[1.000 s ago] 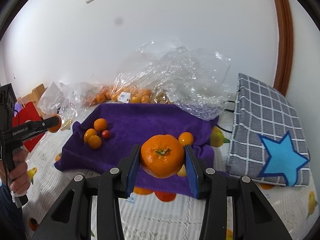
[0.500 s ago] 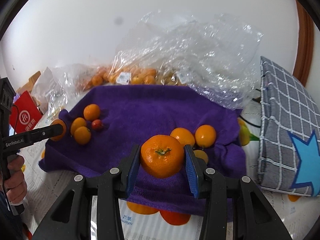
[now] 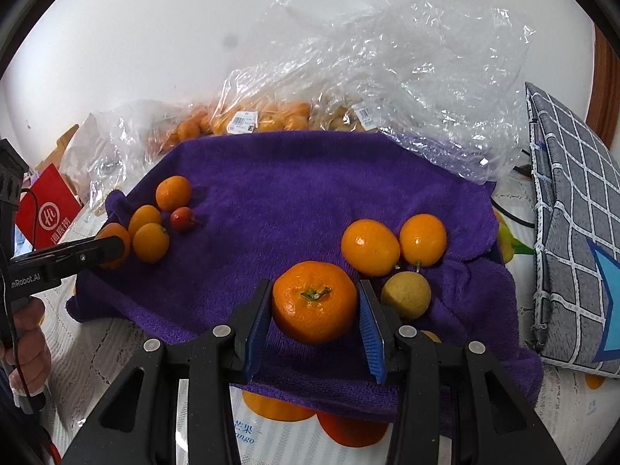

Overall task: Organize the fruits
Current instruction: 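Carry the orange with the left tool while the right tool carries the tangerine onto the towel, then open the left tool on the towel while the right tool releases its tangerine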

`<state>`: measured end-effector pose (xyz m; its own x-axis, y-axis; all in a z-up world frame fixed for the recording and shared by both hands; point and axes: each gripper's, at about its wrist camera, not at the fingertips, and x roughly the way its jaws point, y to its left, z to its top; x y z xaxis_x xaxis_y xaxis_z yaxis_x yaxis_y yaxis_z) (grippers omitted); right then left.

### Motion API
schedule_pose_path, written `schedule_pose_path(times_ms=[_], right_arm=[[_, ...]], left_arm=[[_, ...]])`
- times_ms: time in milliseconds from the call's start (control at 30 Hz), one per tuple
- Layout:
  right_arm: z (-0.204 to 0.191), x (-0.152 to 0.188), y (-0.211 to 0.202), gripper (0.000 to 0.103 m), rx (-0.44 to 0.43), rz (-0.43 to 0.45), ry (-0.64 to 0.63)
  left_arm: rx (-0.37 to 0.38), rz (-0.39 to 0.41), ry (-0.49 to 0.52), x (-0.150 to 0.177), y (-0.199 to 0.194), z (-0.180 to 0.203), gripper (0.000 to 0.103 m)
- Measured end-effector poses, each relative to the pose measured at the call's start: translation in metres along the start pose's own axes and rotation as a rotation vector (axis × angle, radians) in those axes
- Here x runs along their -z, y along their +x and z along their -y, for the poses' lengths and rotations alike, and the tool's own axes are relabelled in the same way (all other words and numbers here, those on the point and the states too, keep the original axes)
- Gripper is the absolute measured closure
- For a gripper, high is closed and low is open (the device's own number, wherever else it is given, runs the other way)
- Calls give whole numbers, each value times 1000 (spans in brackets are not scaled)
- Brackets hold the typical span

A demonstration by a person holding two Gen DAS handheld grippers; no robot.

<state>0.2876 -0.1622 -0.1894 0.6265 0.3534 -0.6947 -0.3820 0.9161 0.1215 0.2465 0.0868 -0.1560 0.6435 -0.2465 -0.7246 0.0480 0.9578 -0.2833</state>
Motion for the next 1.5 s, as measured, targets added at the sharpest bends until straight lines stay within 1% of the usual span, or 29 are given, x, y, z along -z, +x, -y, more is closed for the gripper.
schedule_pose_path(times_ms=[200,333,533,767,833,900,1033,1100,1233,1333,1500], right_arm=[[-2,0,6,60,0,-14,-8],[1,0,7,60,-11,-17,7],[-4,0,6,60,12,-11,-14],[-1,0,6,58,1,-15,3],[-2,1,5,58,8,-12,2],[-2,3,2,56,13,-5,0],[3,3,-3,48,11,14,19],[7,3,-7,46,1,23,39],[9,4,-12,42,-3,28,44],[8,6,-18,41,-11,47,40],[9,5,-25,39,-29,68,53]], left_arm=[[-41,5,38,2,2,5,63],[-47,6,46,1,2,5,63],[-75,16,77,3,4,9,63],[-89,27,98,5,4,12,63],[-87,34,97,5,4,12,62],[-75,44,101,5,4,12,58],[-71,65,115,8,4,14,53],[-73,64,122,7,4,16,51],[-55,81,109,8,1,16,49],[-41,99,93,8,-1,14,48],[-27,102,75,10,-3,9,46]])
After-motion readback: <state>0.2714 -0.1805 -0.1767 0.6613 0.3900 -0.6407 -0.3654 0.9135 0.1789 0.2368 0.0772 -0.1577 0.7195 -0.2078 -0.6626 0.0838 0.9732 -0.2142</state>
